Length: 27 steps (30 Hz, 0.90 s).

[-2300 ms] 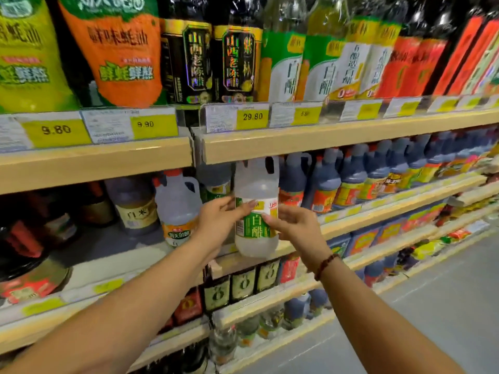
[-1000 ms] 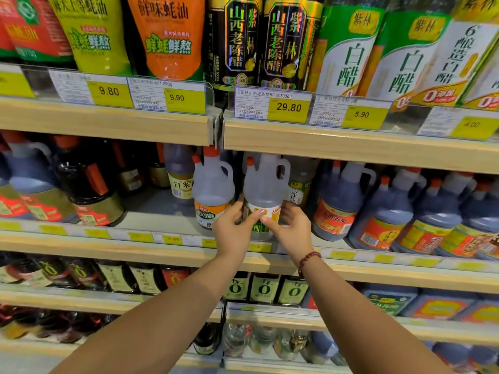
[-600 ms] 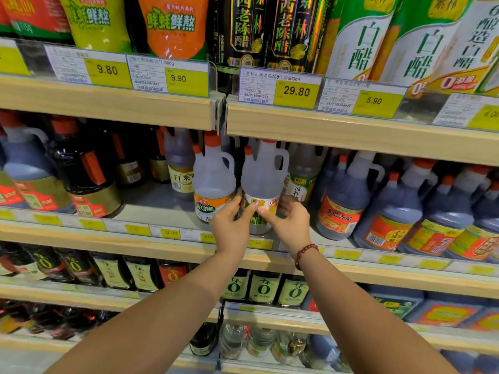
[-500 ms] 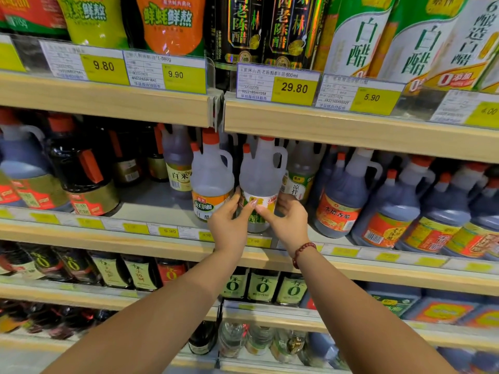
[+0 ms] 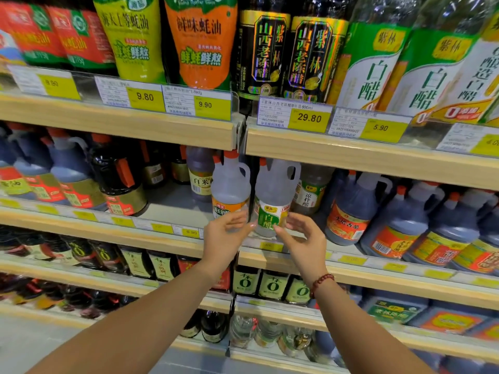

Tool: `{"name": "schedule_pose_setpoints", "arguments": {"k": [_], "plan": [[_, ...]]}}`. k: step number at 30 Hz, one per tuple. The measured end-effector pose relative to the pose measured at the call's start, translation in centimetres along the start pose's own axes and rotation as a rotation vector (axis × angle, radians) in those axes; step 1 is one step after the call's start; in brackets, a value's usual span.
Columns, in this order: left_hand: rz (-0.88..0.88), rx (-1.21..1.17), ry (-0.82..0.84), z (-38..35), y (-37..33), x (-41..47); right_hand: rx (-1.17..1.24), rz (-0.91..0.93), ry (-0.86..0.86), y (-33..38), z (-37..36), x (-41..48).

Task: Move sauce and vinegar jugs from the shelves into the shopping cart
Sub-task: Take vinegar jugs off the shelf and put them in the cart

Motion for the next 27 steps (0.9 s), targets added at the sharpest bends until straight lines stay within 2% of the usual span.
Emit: {"name": "schedule_pose_setpoints", "arguments": {"k": [3,9,18,22,27], "plan": [[0.024,0.017,0.024,2.0,0.5,-0.9,0.057,-0.024,0.034,0.1,-2.1,-2.0],[0.067,0.106,-0.081,10.0,2.6,-3.0,0.106,-0.047,0.220,1.0,-10.3,-6.0],[0.186,0.139,-0.304,32.4,6.1,-7.8,0.076,-0.016,0.511,5.1,-30.2,-14.3],[0.212,0.144,-0.489,45.1,7.6,-11.3,0.108,-0.016,0.673,7.9,-41.3,-20.6],[0.266,0.145,-0.689,57.0,9.3,-16.1,0.129,0.027,0.839,10.6,-51.4,-27.4]]}}
Point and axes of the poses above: each hand's wrist, its own x-axis towards the middle knuckle, its own z-axis out of the back of the hand, y = z × x, the point moved 7 cm from there along x, towards the middle knuckle, and after that the axes turned 1 degree about x, right-handed, at the moved point
